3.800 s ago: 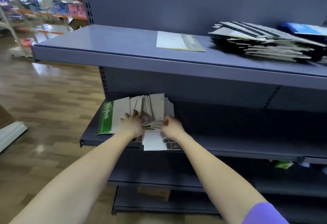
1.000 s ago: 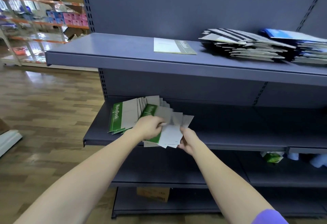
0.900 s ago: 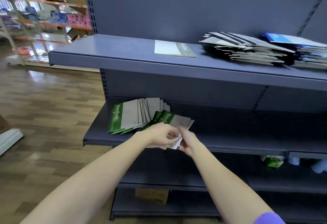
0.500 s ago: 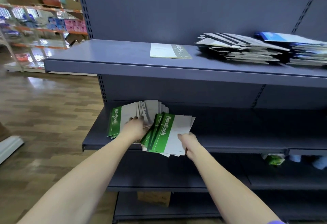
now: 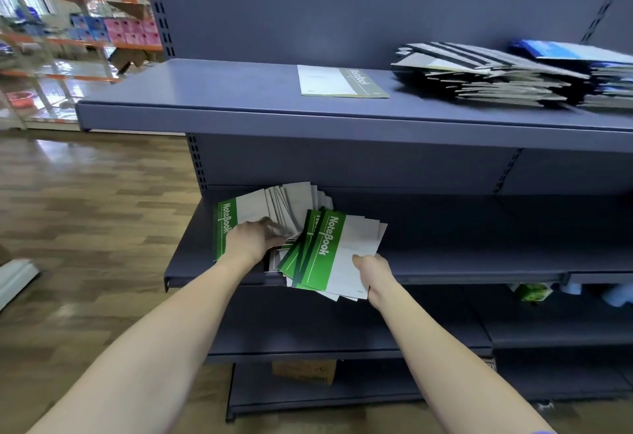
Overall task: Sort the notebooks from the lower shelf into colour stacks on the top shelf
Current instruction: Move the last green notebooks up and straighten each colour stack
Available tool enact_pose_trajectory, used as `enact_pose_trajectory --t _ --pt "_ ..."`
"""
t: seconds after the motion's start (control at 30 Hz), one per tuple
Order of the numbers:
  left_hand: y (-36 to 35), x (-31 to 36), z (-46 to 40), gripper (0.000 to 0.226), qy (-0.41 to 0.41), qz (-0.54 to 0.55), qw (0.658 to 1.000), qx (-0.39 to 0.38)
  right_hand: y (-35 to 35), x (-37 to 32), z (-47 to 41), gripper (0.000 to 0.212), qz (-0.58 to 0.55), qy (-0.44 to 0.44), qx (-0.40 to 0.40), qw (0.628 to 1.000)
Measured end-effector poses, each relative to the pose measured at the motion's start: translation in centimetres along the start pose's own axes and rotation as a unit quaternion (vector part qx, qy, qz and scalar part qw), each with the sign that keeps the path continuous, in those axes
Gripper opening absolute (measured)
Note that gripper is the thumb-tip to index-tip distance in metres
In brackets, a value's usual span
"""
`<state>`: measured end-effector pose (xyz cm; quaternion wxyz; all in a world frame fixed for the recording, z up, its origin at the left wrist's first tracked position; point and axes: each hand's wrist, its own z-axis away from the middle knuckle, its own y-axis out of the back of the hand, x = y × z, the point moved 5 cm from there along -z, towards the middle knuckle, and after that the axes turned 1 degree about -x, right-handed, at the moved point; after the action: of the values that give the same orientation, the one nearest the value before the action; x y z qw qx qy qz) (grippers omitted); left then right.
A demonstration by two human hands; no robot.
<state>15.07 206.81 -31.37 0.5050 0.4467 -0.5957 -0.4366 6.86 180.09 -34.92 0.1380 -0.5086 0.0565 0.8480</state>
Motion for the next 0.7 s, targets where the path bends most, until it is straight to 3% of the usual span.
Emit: enact_pose_trajectory --t 0.23,0.37,0.5,0.7 --pt "0.2 0.7 0.6 0.043 -0.059 -0.037 0.998 -0.003 -0.1 -0.1 0.3 0.022 0.007 0.002 0.026 1.0" --pt "0.9 2.3 1.3 0.034 -0.101 -0.113 0.988 0.021 -0.2 -0.2 0.6 0.019 0.013 0.01 0.033 0.999" --pt "0.5 3.0 1.2 0.03 -0.09 -0.127 0.988 -0.001 -0.4 0.0 0.8 0.027 0.014 0.0 0.026 1.0" --pt "0.2 3.6 0.7 0.028 -0.061 -0.135 0.989 -0.008 -0.5 0.0 1.6 0.019 -0.011 -0.001 0.022 1.0"
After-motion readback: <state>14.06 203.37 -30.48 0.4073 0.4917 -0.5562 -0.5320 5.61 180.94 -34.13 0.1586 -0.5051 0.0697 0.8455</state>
